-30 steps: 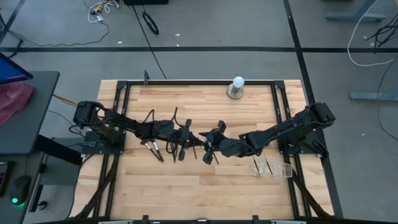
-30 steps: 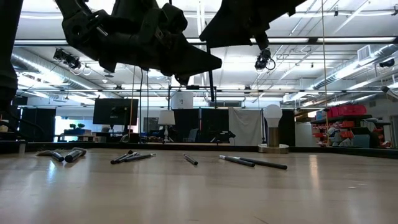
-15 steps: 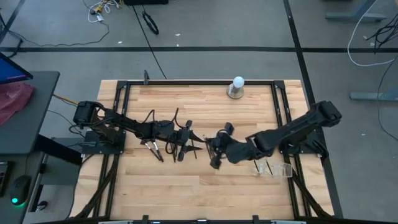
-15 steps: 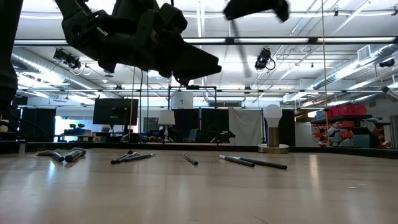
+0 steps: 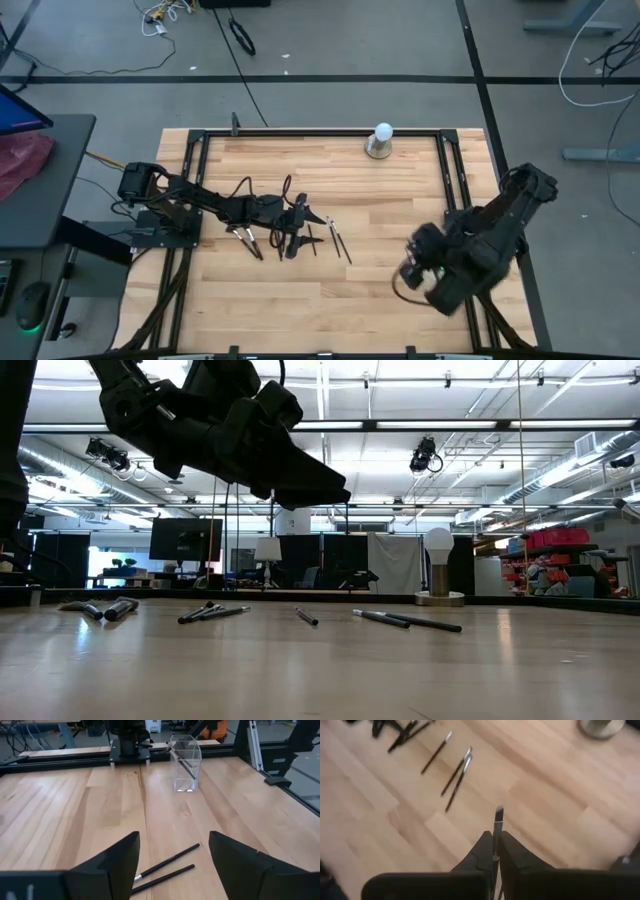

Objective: Put items in baskets/containers
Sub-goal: Put the black eyeshadow brush into the transparent organizer

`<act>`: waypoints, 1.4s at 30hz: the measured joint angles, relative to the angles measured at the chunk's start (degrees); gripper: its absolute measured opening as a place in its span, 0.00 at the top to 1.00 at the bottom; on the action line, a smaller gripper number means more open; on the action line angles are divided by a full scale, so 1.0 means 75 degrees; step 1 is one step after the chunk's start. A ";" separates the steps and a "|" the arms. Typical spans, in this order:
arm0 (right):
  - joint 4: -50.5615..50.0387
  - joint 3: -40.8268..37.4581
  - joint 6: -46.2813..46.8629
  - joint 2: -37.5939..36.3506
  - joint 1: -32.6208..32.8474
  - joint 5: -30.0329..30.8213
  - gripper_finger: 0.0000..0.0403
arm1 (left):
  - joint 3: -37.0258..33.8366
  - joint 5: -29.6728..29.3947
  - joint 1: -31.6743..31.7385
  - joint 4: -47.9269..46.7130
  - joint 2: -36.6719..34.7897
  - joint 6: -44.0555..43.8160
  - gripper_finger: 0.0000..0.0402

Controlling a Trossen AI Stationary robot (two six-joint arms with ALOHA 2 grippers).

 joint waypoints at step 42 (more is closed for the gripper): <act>0.0324 -0.3468 0.3804 -0.1187 0.1399 -0.2984 0.49 | -0.0006 0.0003 0.0000 -0.0054 0.0000 0.0015 0.42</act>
